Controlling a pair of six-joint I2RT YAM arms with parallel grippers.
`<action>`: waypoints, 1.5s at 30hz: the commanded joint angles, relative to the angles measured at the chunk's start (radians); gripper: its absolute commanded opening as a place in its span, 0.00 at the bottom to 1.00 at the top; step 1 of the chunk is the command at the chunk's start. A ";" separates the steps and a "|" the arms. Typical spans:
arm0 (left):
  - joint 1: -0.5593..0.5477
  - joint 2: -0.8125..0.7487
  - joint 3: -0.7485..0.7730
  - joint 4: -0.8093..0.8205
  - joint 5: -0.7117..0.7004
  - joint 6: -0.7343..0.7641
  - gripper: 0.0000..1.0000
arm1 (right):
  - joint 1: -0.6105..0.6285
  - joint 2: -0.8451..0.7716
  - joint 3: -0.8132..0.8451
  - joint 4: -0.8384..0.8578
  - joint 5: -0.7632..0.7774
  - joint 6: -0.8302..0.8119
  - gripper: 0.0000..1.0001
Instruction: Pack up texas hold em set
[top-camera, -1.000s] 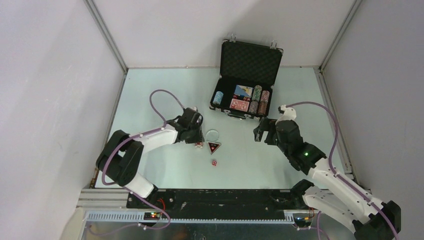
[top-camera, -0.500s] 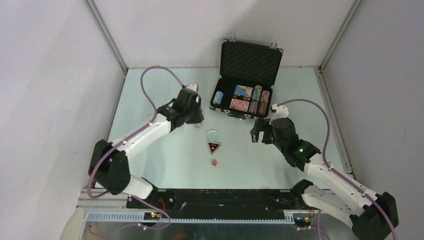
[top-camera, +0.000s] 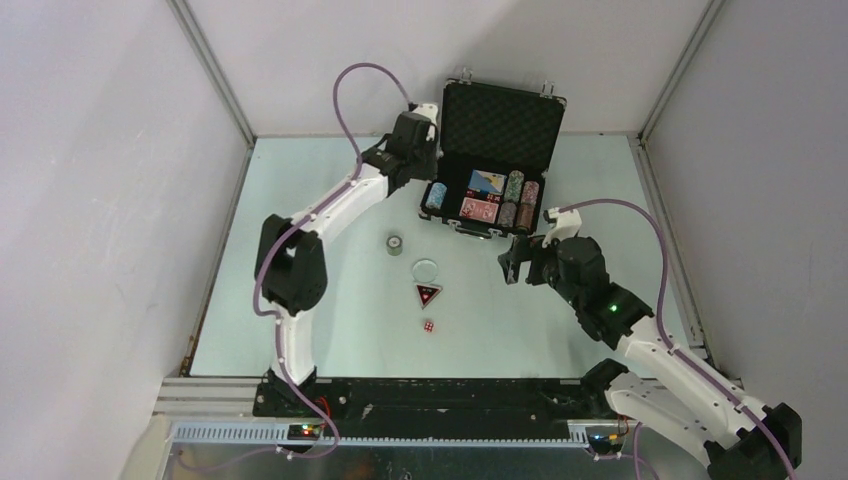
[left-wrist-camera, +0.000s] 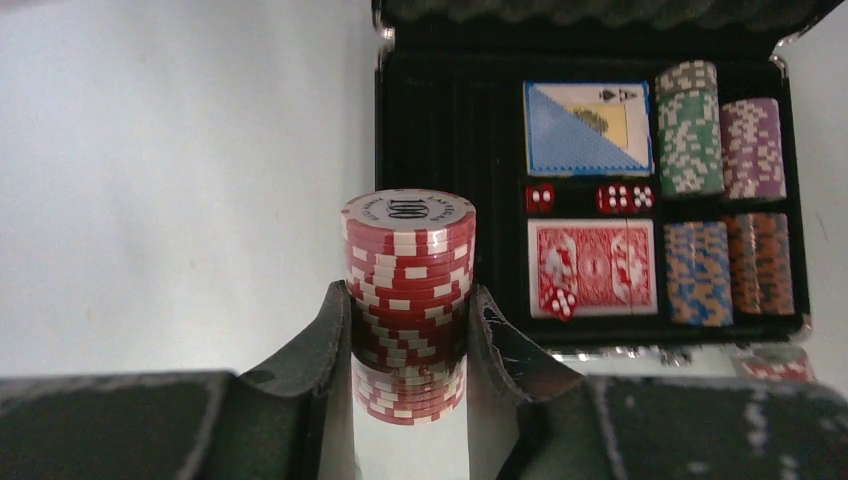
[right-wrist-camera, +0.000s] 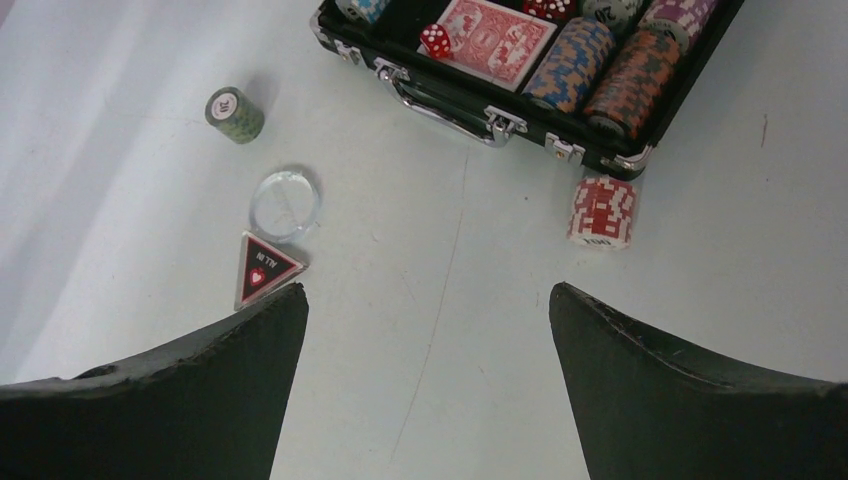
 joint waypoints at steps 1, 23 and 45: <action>0.021 0.068 0.149 0.117 0.010 0.182 0.01 | -0.005 -0.019 -0.003 0.054 -0.015 -0.024 0.94; 0.028 0.468 0.549 0.142 0.048 0.399 0.02 | -0.097 0.034 -0.012 0.098 -0.101 0.000 0.93; 0.031 0.498 0.580 0.053 0.109 0.308 0.43 | -0.143 0.046 -0.012 0.101 -0.142 0.012 0.92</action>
